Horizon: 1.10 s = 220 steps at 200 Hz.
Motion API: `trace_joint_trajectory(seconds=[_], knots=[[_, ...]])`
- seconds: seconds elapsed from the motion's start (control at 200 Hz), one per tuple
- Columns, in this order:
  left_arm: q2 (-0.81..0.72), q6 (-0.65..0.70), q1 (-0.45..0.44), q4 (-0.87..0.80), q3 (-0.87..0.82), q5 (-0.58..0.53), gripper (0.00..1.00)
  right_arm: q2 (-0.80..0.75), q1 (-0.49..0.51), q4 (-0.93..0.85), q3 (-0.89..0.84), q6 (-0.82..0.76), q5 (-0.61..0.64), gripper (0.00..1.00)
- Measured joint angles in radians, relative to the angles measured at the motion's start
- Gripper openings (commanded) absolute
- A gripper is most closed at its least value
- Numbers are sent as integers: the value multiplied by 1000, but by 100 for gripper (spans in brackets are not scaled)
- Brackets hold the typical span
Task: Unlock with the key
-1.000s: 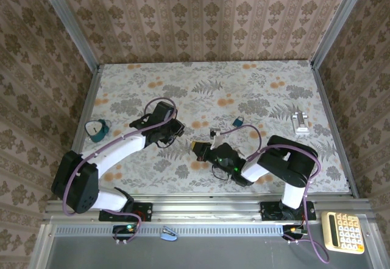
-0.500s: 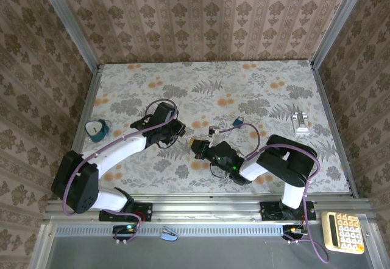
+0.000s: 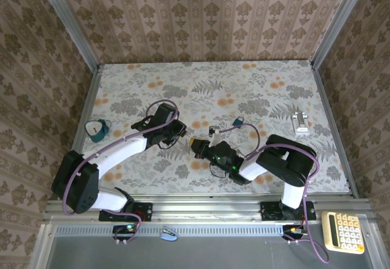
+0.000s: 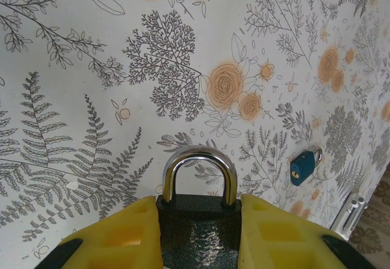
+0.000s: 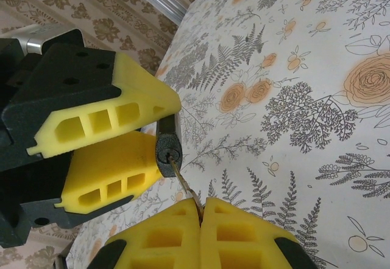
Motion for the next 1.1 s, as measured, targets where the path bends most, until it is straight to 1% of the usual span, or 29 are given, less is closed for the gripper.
trace_joint_trajectory(seconds=[0.535, 1.1], knots=[[5, -19, -12, 22, -6, 0, 16, 5, 0, -1, 0, 27, 11, 0], [35, -26, -46, 28, 1, -63, 15, 5, 2, -24, 6, 54, 16, 0]])
